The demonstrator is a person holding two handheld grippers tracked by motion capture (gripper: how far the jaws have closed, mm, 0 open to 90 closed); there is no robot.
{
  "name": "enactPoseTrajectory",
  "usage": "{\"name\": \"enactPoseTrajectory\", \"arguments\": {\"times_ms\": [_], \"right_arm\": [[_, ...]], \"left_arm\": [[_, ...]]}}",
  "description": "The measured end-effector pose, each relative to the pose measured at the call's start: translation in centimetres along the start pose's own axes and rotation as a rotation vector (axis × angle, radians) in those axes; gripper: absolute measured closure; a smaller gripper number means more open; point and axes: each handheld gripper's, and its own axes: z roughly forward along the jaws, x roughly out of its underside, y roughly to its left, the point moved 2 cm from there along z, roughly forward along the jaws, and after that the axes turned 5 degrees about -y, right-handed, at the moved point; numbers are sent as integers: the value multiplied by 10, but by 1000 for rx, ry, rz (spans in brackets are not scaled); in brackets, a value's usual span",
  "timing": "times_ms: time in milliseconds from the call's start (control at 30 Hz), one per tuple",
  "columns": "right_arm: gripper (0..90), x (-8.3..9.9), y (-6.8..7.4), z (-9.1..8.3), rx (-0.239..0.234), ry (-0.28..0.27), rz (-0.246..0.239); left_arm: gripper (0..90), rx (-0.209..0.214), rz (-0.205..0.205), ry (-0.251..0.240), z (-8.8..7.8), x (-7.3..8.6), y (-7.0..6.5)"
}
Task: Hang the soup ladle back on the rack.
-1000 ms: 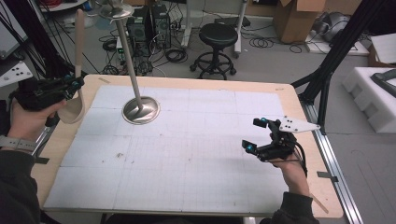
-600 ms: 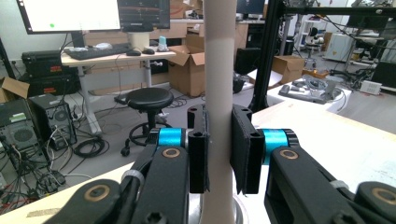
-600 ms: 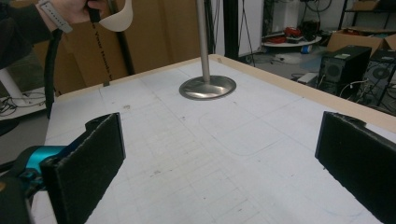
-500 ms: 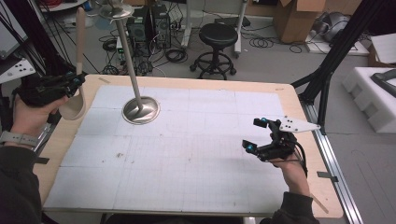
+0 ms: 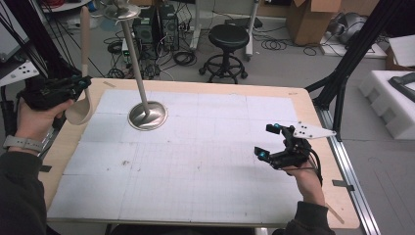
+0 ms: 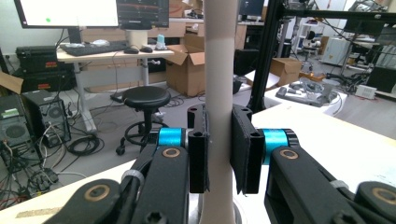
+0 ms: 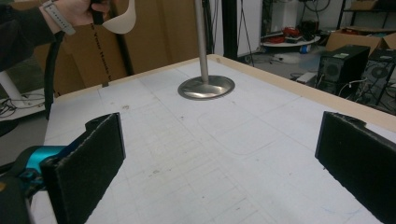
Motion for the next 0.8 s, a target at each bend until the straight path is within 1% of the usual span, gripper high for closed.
{"name": "enactPoseTrajectory", "arguments": {"times_ms": [67,167,300,333,467,567,800], "right_arm": [[4,0,0,0,-3,-4,-6],[4,0,0,-1,-2,-5,-1],[4,-1,0,-2,-1,-7,-2],[4,-1,0,-2,0,-7,-1],[5,-1,-1,-3,-1,-11,-4],[4,-1,-1,-3,1,-11,-2],[4,-1,-1,-3,0,-11,-3]], "left_arm": [[778,0,-2,7,0,1,0],[779,-3,-2,16,1,1,1],[778,-4,-4,17,3,2,1],[779,-3,-10,16,4,3,1],[779,9,-7,23,6,4,0],[778,14,-17,20,7,5,-1],[778,33,-19,23,9,6,-2]]}}
